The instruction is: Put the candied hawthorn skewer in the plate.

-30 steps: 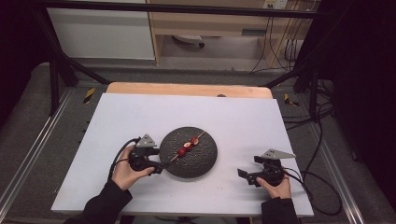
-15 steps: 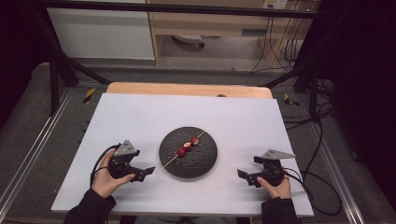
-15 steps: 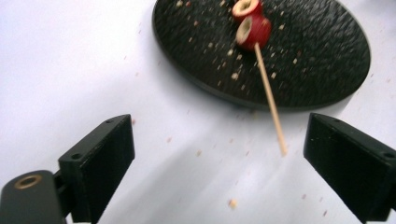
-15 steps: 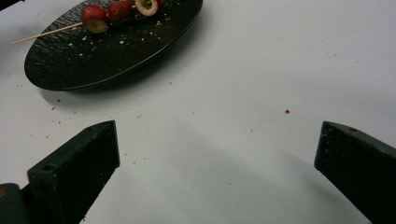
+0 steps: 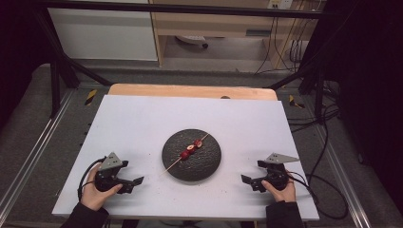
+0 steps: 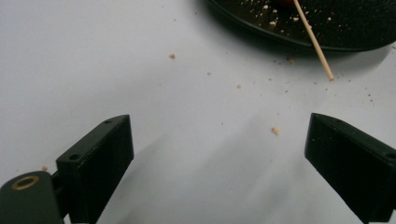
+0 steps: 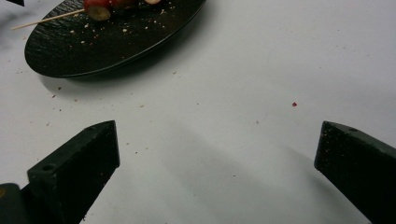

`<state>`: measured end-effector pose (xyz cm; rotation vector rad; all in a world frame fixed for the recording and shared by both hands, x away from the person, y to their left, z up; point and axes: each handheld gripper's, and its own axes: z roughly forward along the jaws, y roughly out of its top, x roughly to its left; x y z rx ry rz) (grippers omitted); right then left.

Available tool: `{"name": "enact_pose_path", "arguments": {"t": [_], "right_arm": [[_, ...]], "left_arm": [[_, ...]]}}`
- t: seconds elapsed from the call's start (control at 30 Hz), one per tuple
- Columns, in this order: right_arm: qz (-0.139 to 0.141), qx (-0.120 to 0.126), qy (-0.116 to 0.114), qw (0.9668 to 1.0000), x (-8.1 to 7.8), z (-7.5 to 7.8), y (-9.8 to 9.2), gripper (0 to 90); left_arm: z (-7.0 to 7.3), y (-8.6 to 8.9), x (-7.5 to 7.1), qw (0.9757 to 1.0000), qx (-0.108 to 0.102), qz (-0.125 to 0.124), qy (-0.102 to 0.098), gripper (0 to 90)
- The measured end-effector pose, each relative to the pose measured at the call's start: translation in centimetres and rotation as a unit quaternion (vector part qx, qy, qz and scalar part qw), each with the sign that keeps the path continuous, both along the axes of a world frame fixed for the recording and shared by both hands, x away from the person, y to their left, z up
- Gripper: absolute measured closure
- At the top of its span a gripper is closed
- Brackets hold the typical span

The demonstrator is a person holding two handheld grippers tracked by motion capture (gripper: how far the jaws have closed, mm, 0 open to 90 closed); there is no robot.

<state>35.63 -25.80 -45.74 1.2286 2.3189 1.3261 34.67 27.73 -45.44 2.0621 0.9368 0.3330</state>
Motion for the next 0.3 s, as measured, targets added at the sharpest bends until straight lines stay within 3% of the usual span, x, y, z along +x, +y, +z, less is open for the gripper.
{"name": "enact_pose_path", "arguments": {"t": [0.3], "right_arm": [[0.0,0.0,0.002,1.0,-0.07,0.01,0.03,0.6]], "left_arm": [[-0.11,0.53,-0.08,1.0,-0.003,0.006,-0.001,8.5]]}}
